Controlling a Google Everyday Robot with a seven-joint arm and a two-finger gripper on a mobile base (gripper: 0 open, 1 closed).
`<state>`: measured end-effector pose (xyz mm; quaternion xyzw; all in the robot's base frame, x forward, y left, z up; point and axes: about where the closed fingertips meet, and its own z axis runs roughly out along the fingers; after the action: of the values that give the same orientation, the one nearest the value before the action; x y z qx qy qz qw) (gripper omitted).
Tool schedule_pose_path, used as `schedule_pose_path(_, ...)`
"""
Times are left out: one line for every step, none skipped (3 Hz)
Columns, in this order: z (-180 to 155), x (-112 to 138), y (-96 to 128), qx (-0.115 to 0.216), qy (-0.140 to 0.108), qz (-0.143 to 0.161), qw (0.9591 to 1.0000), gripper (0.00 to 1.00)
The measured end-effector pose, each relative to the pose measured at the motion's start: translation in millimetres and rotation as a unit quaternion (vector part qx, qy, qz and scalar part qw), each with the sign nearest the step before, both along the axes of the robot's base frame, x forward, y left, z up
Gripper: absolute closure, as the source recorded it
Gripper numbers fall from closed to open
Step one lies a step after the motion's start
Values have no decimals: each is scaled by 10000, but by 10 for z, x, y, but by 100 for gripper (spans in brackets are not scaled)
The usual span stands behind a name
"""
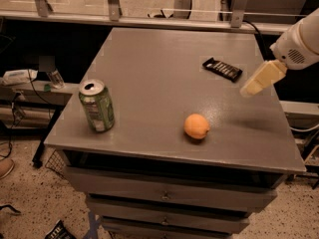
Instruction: Move rxbar chocolate near orange
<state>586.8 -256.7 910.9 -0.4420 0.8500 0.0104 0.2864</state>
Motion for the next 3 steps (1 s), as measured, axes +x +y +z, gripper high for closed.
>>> schedule_pose_path(56,5,22,-24,-85,35,10000,0)
schedule_pose_path(15,74,56,116,-89,69,9999,0)
schedule_pose_path(-74,411,170,518,-240,143,9983,0)
